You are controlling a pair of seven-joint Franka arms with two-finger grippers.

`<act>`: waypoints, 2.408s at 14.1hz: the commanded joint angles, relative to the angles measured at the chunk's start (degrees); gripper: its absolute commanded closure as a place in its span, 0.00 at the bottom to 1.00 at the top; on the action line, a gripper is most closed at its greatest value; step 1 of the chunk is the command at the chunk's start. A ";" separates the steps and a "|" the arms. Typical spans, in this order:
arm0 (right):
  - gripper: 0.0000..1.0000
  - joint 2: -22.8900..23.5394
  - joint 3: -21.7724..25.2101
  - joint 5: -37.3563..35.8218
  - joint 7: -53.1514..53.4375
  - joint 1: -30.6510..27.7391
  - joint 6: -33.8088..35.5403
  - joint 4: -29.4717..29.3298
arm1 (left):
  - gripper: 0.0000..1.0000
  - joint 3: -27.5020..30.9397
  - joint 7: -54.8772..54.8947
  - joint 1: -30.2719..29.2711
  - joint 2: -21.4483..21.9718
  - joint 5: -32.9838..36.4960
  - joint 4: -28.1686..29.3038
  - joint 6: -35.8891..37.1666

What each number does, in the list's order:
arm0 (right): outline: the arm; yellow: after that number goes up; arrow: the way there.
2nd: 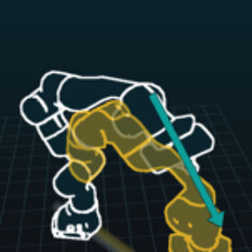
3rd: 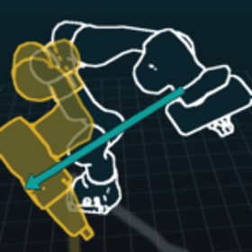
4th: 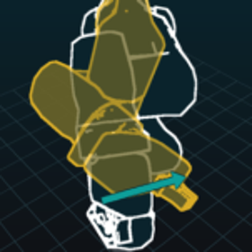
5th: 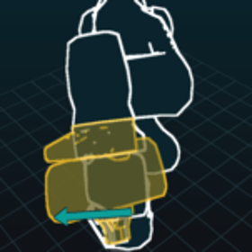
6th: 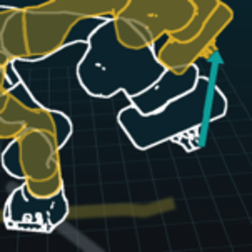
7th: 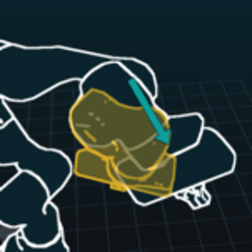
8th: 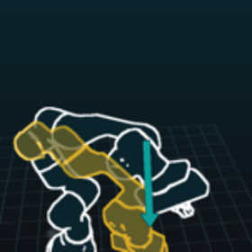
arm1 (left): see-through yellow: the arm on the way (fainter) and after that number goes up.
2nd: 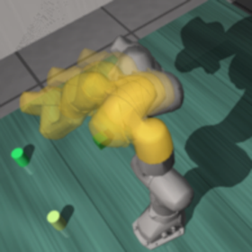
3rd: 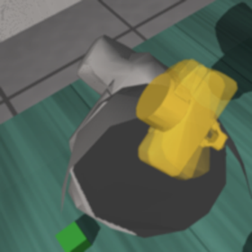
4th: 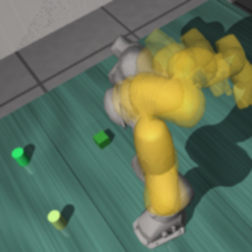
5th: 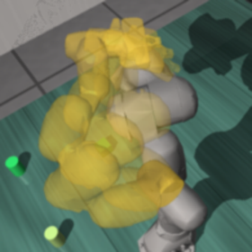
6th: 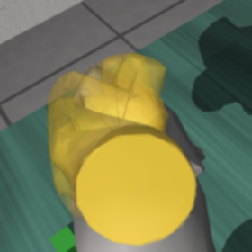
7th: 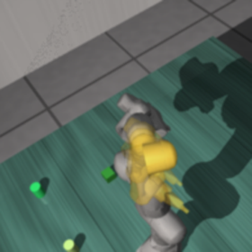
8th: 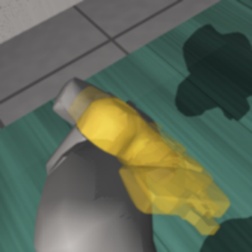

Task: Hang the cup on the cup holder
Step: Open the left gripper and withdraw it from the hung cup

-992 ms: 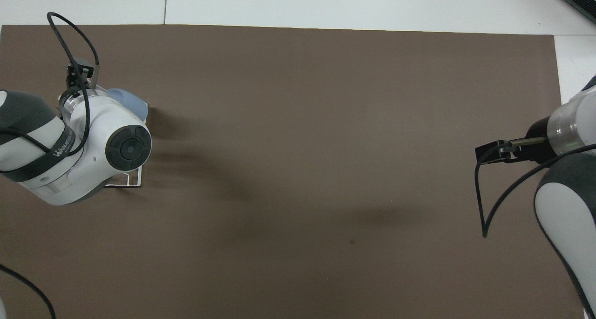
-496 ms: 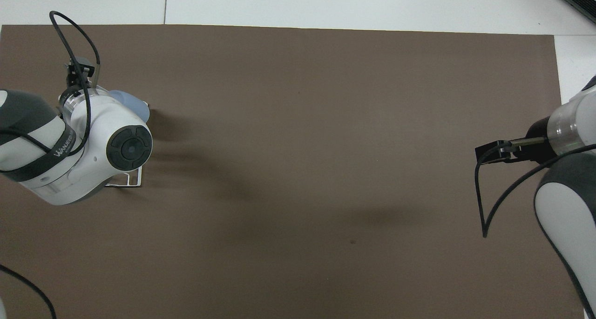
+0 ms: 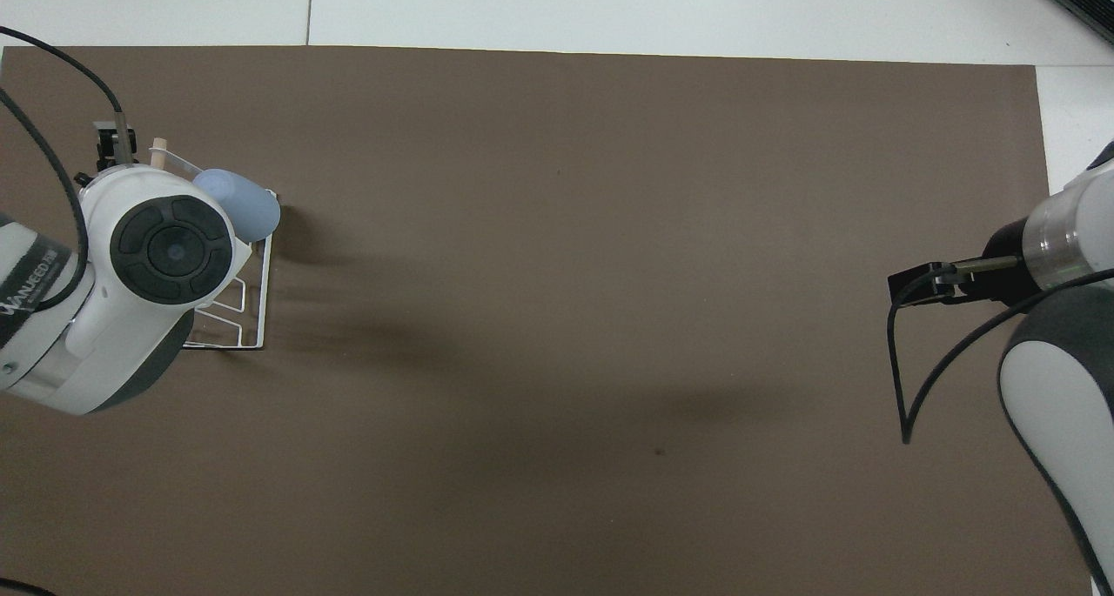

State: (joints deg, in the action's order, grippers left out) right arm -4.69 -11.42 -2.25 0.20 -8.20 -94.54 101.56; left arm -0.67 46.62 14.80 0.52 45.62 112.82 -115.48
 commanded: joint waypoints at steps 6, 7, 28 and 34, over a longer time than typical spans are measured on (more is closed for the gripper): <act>0.00 -1.02 -0.36 1.37 -1.52 -1.03 -0.39 1.01 | 0.00 1.29 -2.05 -1.51 3.44 -22.39 -2.86 6.41; 0.00 -1.02 -0.36 1.37 -1.52 -1.03 -0.39 1.01 | 0.00 1.29 -3.45 -3.35 3.53 -24.42 -3.04 6.49; 0.00 -1.02 -0.36 1.37 -1.52 -1.03 -0.47 1.01 | 0.00 0.58 -34.04 -13.31 0.00 -46.50 -25.73 33.04; 0.00 -1.02 -0.36 1.37 -1.52 -1.03 -0.39 1.01 | 0.00 0.58 -34.22 -12.96 0.89 -46.50 -24.84 34.70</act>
State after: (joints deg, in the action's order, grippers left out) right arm -4.69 -11.42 -2.25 0.20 -8.20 -94.54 101.56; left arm -0.24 12.91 1.07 -0.43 -1.77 86.40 -82.05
